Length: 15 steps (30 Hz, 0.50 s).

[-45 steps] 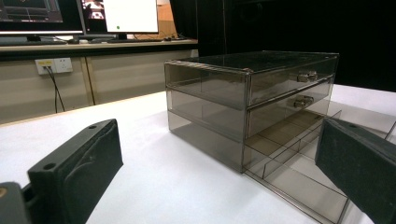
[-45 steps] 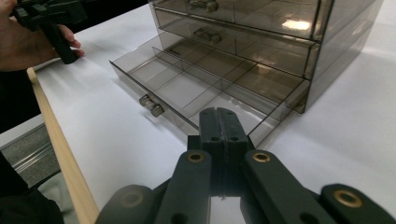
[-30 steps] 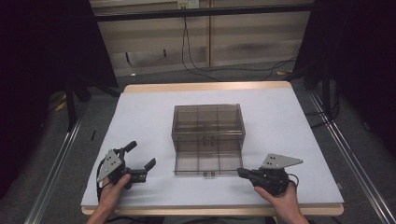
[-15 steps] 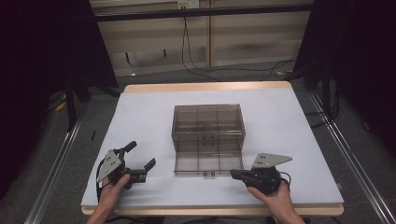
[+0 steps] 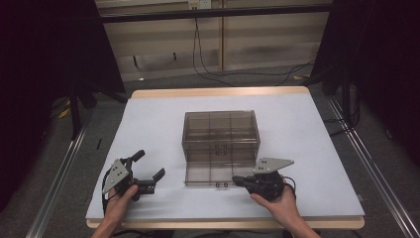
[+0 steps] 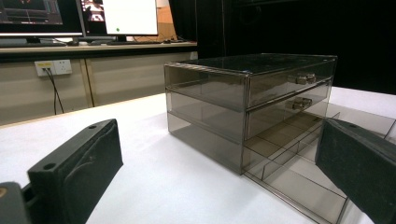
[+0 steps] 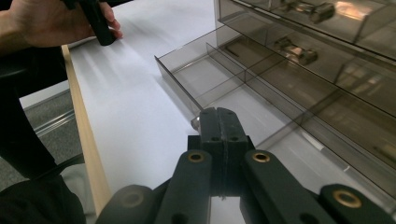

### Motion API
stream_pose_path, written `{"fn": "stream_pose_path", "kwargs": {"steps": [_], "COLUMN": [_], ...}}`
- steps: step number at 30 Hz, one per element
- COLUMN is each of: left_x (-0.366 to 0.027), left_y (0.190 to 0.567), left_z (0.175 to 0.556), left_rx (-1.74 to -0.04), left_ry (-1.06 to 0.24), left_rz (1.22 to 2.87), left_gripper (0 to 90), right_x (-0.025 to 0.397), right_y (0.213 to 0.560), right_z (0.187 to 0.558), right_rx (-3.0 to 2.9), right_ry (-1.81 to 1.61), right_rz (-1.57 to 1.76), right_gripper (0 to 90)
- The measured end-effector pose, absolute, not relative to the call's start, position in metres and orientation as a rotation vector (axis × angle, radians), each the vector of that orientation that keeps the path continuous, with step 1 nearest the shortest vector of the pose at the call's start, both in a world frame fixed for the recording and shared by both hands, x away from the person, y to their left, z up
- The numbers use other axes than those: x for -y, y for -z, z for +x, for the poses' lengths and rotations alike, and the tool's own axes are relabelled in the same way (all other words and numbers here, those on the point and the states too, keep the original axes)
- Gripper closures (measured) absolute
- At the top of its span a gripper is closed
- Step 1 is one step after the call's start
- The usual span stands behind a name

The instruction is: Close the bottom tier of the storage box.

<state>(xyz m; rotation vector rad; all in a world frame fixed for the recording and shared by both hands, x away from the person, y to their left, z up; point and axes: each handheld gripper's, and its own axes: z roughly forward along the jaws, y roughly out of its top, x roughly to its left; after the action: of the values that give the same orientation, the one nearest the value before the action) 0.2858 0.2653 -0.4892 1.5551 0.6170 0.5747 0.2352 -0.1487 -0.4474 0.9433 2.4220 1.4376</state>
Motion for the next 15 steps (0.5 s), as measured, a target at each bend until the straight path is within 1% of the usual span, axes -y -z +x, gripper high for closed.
{"fn": "stream_pose_path", "kwargs": {"steps": [9,15], "left_x": [-0.265,-0.265], "left_y": [0.489,0.489], "left_z": [0.286,0.286], "left_rx": [-0.618,-0.622], "left_ry": [-0.577,-0.577], "left_rz": [1.558,1.551], "left_gripper": [0.5,0.5], "right_x": [0.138,0.135], "right_y": [0.453,0.462], "right_z": [0.249,0.249], "right_rx": [-2.447,-2.483], "right_ry": [-1.442,-1.436], "right_rz": [0.929,0.917], "right_gripper": [90.0,90.0]}}
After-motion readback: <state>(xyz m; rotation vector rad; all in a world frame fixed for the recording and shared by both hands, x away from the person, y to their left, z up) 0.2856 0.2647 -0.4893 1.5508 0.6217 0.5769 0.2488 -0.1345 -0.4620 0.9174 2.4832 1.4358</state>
